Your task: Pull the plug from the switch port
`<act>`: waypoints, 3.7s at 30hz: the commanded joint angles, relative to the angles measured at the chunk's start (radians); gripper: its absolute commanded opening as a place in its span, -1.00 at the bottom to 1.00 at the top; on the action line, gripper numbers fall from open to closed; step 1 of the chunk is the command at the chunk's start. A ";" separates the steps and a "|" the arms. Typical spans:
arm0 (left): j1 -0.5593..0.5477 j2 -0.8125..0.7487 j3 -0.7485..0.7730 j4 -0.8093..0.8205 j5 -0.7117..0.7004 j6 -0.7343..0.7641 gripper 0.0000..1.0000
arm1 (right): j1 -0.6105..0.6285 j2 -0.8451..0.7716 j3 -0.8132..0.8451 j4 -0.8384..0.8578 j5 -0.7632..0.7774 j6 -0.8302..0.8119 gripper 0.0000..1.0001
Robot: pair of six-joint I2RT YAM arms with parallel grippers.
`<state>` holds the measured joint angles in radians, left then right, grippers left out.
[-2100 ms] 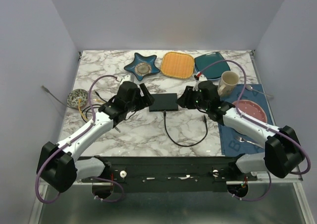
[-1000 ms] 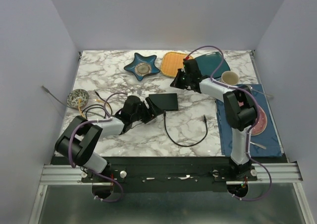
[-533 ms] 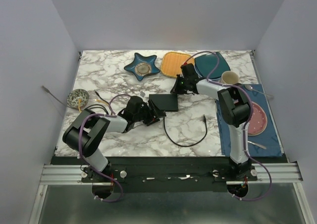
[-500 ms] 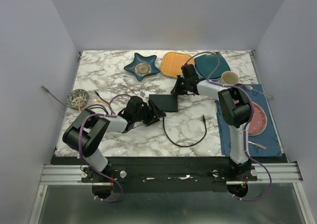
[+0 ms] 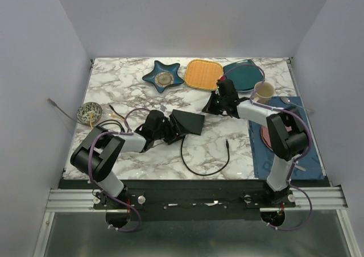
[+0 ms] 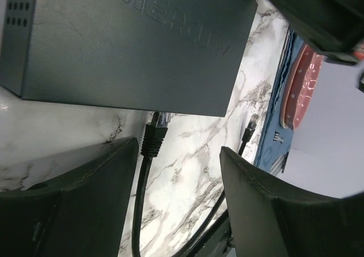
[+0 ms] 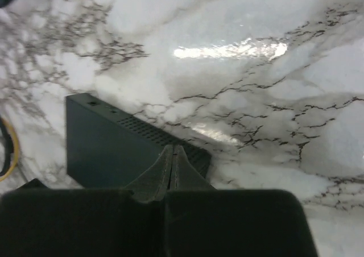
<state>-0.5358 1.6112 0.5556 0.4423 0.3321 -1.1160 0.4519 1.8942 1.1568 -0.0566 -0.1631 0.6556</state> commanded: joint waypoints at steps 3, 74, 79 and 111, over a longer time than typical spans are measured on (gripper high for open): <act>0.000 -0.027 -0.025 -0.036 -0.051 -0.008 0.47 | 0.014 -0.179 -0.092 0.113 -0.134 -0.002 -0.97; 0.054 0.159 -0.092 0.297 -0.067 -0.238 -0.13 | 0.039 0.034 -0.261 0.294 -0.328 0.111 -0.99; 0.053 0.205 -0.082 0.361 -0.028 -0.252 -0.13 | 0.039 0.034 -0.261 0.293 -0.326 0.107 -0.99; 0.042 0.303 -0.108 0.461 0.068 -0.274 -0.07 | 0.039 0.049 -0.250 0.285 -0.325 0.105 -0.99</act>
<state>-0.4847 1.8847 0.4770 0.9668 0.3824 -1.4029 0.4862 1.9038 0.9310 0.3023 -0.5518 0.7998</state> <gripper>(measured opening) 0.448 0.012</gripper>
